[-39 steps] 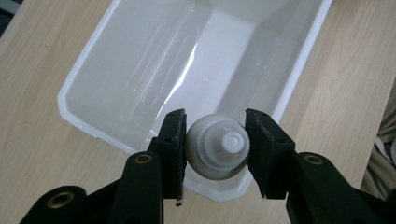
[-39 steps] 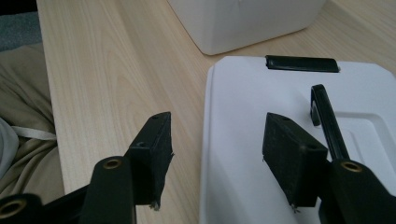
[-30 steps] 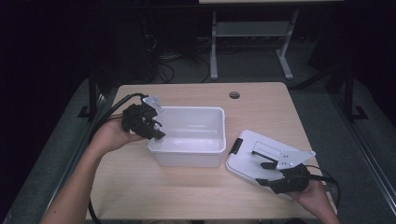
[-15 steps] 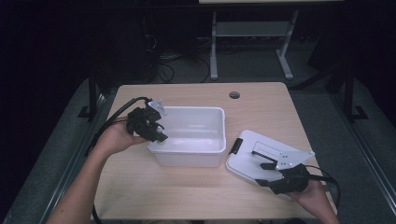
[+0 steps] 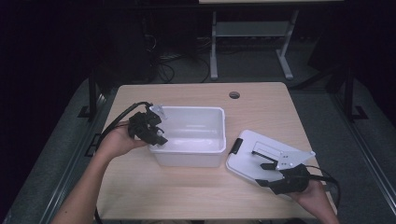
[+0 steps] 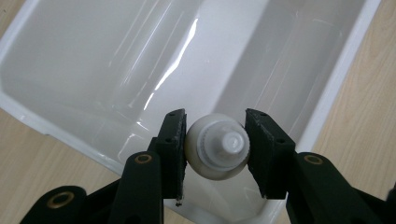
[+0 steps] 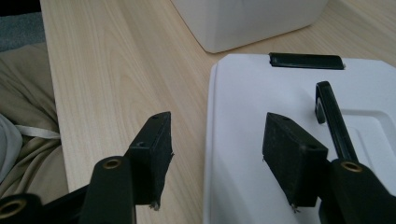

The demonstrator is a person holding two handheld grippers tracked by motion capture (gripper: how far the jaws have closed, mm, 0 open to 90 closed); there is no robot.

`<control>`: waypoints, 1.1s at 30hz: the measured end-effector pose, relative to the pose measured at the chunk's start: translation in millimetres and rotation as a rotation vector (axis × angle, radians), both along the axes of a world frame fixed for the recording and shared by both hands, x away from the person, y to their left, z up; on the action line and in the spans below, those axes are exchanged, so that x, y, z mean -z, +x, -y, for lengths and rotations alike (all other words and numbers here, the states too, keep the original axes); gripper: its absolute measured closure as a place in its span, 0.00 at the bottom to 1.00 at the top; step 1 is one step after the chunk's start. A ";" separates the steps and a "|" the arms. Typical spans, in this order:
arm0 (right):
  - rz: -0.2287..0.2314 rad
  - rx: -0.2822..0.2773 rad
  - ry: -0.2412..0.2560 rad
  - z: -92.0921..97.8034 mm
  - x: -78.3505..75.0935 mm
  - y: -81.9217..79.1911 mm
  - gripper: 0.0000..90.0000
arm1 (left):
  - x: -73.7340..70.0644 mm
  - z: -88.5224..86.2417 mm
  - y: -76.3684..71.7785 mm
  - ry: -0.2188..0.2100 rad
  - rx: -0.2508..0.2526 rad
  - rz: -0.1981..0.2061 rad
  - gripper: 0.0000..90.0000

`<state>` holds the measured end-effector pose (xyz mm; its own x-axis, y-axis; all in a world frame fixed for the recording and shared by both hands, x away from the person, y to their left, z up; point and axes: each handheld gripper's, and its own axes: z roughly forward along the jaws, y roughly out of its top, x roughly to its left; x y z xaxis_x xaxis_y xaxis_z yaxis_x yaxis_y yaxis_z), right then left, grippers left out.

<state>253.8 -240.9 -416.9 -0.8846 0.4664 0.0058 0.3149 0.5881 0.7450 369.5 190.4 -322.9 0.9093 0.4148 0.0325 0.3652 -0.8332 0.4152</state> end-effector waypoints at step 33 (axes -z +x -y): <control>-0.016 -0.014 0.006 -3.0 3.2 1.3 0.46 | 25.9 4.4 5.9 0.042 -0.005 -0.014 0.66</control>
